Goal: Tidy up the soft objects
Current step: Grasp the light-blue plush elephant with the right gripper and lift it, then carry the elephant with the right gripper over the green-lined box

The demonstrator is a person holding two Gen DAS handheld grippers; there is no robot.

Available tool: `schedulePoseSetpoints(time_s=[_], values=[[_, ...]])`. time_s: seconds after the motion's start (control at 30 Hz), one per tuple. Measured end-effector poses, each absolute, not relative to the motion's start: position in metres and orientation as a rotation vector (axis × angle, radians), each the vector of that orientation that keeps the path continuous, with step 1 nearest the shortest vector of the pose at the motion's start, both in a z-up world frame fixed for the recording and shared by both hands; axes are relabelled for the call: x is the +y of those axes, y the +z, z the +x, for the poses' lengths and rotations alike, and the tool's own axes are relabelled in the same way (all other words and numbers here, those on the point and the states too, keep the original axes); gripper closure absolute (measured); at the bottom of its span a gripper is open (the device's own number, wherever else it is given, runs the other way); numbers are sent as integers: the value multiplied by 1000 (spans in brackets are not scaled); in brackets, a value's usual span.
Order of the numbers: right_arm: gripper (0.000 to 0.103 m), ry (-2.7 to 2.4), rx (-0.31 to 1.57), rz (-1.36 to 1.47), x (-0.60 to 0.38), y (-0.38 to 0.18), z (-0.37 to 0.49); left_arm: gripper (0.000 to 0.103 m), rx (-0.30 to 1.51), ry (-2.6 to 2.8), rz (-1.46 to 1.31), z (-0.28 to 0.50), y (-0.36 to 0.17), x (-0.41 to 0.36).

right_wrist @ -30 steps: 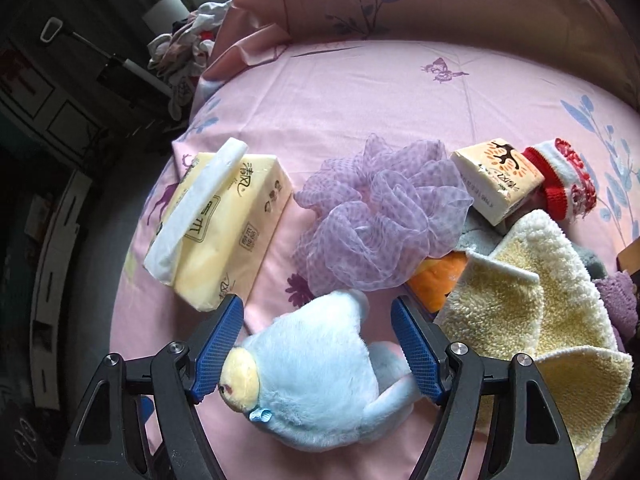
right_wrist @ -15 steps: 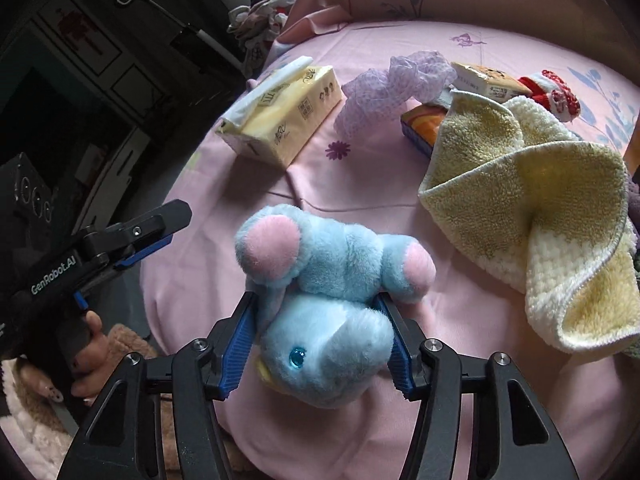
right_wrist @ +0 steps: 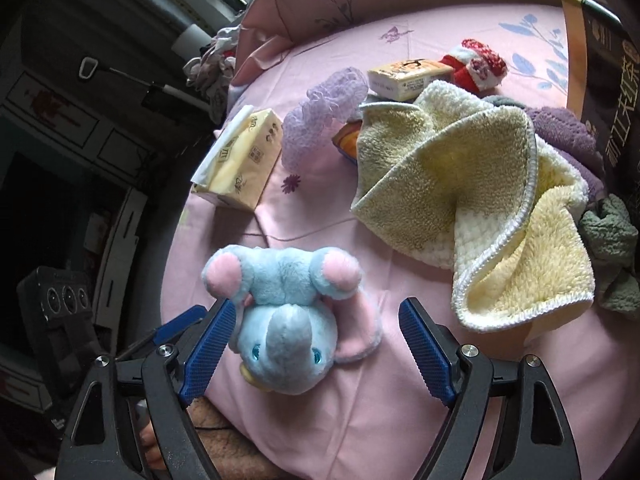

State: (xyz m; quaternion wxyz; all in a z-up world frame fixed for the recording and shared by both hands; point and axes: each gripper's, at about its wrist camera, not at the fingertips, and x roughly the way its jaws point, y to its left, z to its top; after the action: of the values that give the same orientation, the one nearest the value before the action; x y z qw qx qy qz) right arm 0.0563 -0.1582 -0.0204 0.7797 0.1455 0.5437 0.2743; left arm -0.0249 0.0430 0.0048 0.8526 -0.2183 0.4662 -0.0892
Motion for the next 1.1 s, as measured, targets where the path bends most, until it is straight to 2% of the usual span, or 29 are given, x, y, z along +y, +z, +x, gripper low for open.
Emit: schedulePoseSetpoints(time_s=[0.23, 0.37, 0.43, 0.5, 0.63, 0.7, 0.73, 0.9, 1.1], values=[[18, 612, 1239, 327, -146, -35, 61, 10, 1054, -228, -432, -16, -13, 21], [18, 617, 1280, 373, -144, -50, 67, 16, 1045, -237, -451, -15, -14, 20], [18, 619, 1306, 407, -144, -58, 71, 23, 1036, -257, -446, -16, -13, 17], [18, 624, 1308, 439, -144, -62, 72, 34, 1030, -283, -445, -16, -13, 13], [18, 646, 1284, 433, -140, -60, 69, 40, 1008, -298, -425, -15, -10, 5], [20, 683, 1290, 461, -136, -63, 67, 55, 988, -313, -413, -15, -5, 0], [20, 675, 1284, 448, -134, -63, 65, 59, 974, -312, -395, -15, -1, -4], [29, 669, 1215, 514, -147, -52, 62, 60, 916, -308, -335, -16, 11, -14], [30, 658, 1100, 515, -169, -13, 54, 60, 823, -382, -307, -16, 39, -28]])
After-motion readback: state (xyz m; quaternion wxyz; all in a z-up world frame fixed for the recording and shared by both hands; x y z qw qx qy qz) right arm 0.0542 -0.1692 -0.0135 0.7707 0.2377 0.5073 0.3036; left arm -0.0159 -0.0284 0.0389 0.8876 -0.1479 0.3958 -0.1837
